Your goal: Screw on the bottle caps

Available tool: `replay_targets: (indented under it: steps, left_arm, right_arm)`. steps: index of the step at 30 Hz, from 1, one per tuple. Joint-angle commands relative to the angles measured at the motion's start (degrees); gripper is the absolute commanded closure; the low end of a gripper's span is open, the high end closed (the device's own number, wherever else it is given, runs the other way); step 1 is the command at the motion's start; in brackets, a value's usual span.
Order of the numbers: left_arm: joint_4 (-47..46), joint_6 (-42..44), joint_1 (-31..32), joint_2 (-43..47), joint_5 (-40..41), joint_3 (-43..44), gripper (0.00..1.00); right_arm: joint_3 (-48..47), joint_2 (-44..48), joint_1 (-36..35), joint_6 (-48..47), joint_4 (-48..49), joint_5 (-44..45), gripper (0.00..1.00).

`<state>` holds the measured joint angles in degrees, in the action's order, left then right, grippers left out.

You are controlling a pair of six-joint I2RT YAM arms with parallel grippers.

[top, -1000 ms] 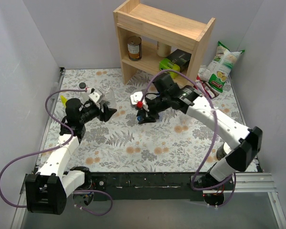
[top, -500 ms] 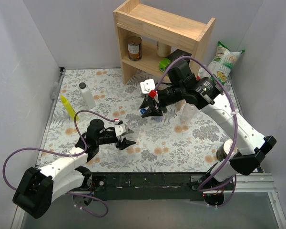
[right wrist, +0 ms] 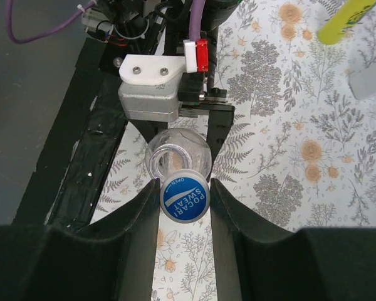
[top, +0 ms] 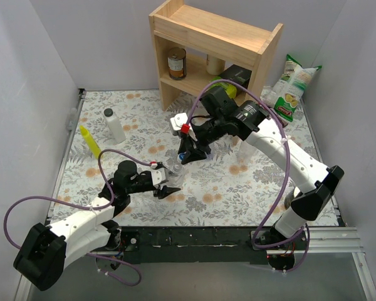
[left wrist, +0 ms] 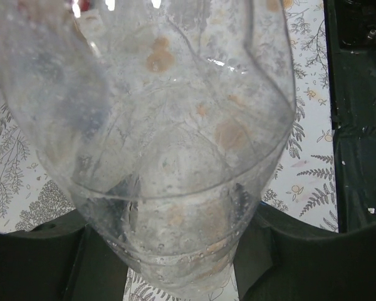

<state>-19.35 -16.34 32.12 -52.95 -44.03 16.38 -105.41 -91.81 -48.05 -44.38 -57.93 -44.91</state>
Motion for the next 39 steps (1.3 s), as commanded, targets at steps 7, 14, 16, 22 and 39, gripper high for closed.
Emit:
replay_targets:
  steps: [7,14,16,22,39]
  left_arm:
    - [-4.9,-2.56,0.4,2.32,2.63,-1.88,1.0]
    - [-6.22,-2.12,0.49,1.97,2.55,-1.53,1.0]
    - [-6.49,-2.12,0.49,1.88,2.37,-1.44,1.0]
    - [-6.31,-2.03,0.49,2.23,2.37,-1.35,1.0]
    - [-7.01,-0.45,0.49,1.8,2.02,-0.47,1.0]
  right_arm:
    - [-1.91,-1.71,-2.48,-3.52,-3.5,-2.91,0.7]
    - [-0.33,-1.79,-3.36,-3.43,-1.75,-2.65,0.69]
    - [0.2,-1.7,-3.54,-3.34,-1.13,-2.56,0.69]
    - [2.56,-0.57,-3.8,-4.57,1.85,-0.45,0.69]
    - [2.75,-1.35,-4.07,-10.46,-1.83,0.96,0.67]
